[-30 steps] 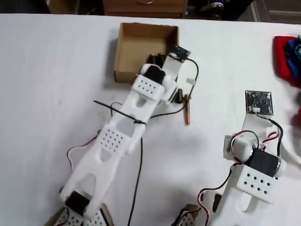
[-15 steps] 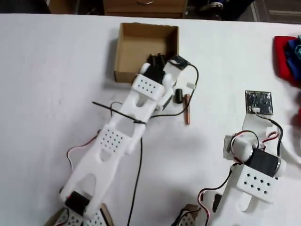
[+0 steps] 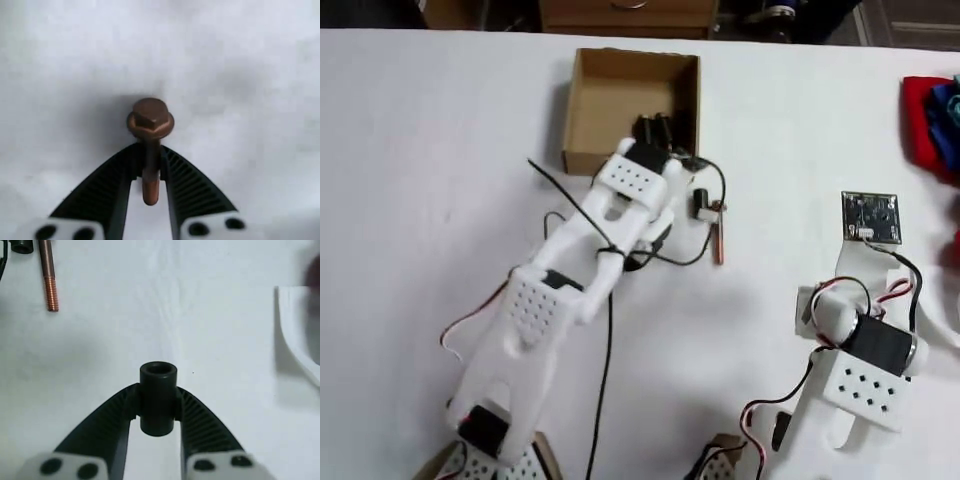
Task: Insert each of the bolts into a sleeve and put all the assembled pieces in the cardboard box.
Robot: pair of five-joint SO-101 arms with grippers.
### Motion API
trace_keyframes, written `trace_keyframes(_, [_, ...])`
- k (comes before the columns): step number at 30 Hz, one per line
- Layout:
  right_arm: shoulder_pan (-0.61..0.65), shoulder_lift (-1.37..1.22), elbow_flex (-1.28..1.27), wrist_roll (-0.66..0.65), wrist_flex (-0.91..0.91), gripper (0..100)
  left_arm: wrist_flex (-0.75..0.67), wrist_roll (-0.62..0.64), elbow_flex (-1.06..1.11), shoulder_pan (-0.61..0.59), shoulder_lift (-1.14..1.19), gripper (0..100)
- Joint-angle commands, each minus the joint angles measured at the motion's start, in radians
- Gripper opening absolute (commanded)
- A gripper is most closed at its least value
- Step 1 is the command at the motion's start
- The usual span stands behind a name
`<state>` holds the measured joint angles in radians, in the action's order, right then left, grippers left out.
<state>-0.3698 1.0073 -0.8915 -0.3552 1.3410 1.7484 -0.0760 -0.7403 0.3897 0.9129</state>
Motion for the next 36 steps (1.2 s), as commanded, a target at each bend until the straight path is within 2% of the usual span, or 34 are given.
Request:
trace_keyframes(1, [-0.001, 0.022, 0.006, 0.000, -0.016, 2.2, -0.041, -0.003, 0.010, -0.021, -0.084, 12])
trace_keyframes(3, [-0.001, 0.022, 0.006, 0.000, -0.016, 2.2, -0.072, 0.008, 0.007, -0.021, -0.084, 17])
trace_keyframes(9, [-0.001, 0.022, 0.006, 0.000, -0.015, 2.2, -0.140, 0.054, 0.013, -0.021, -0.083, 14])
trace_keyframes(12, [-0.001, 0.022, 0.006, 0.000, -0.015, 2.2, -0.141, 0.054, 0.013, -0.021, -0.083, 12])
trace_keyframes(15, [-0.001, 0.022, 0.006, 0.000, -0.015, 2.2, -0.143, 0.054, 0.013, -0.021, -0.083, 3])
trace_keyframes(18, [-0.001, 0.022, 0.006, 0.000, -0.015, 2.2, -0.140, 0.052, 0.012, -0.021, -0.083, 3])
trace_keyframes(21, [-0.001, 0.022, 0.006, 0.000, -0.015, 2.2, -0.104, 0.052, 0.001, -0.021, -0.098, 3])
trace_keyframes(25, [-0.001, 0.022, 0.006, 0.000, -0.015, 2.2, 0.044, 0.054, -0.097, -0.021, -0.135, 3])
trace_keyframes(30, [-0.001, 0.022, 0.006, 0.002, -0.015, 2.2, 0.040, 0.058, -0.067, -0.040, -0.321, 3])
trace_keyframes(36, [-0.001, 0.022, 0.006, 0.009, -0.015, 2.3, 0.038, 0.054, 0.084, -0.018, -0.686, 3])
